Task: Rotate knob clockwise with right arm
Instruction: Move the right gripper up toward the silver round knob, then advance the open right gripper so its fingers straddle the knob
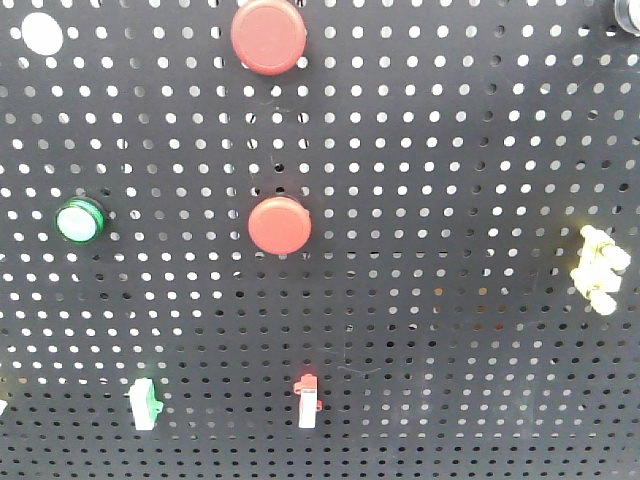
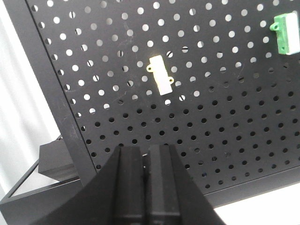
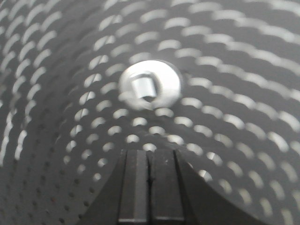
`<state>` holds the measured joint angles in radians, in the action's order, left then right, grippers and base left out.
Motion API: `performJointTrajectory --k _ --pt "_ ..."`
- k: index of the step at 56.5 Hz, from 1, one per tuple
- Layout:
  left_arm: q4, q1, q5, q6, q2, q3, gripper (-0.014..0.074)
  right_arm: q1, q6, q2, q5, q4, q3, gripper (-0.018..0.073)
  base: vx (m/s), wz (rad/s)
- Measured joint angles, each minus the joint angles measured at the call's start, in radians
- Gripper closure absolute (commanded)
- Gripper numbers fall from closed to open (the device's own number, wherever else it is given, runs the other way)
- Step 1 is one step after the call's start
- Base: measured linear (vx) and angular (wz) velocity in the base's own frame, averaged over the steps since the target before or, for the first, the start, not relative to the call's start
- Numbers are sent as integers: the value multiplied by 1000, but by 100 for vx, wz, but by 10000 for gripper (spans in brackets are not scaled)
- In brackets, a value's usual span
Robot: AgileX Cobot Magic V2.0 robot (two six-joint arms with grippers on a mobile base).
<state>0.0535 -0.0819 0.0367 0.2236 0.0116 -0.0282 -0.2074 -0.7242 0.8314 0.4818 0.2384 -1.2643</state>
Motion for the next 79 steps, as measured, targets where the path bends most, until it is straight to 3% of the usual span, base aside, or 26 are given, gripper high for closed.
performJointTrajectory --k 6,15,48,57,69,79 --pt "0 0 0 0 0 0 603 0 -139 7 -2 56 -1 378 0 0" --pt "0 0 0 0 0 0 603 0 -242 34 -38 107 -2 274 0 0" --pt "0 0 0 0 0 0 603 0 -271 113 -221 129 -2 253 0 0" --pt "0 0 0 0 0 0 603 0 -272 127 -224 129 -2 312 0 0" --pt "0 0 0 0 0 0 603 0 -273 127 -225 169 -2 570 0 0" --pt "0 0 0 0 0 0 603 2 -275 128 -216 349 1 568 0 0"
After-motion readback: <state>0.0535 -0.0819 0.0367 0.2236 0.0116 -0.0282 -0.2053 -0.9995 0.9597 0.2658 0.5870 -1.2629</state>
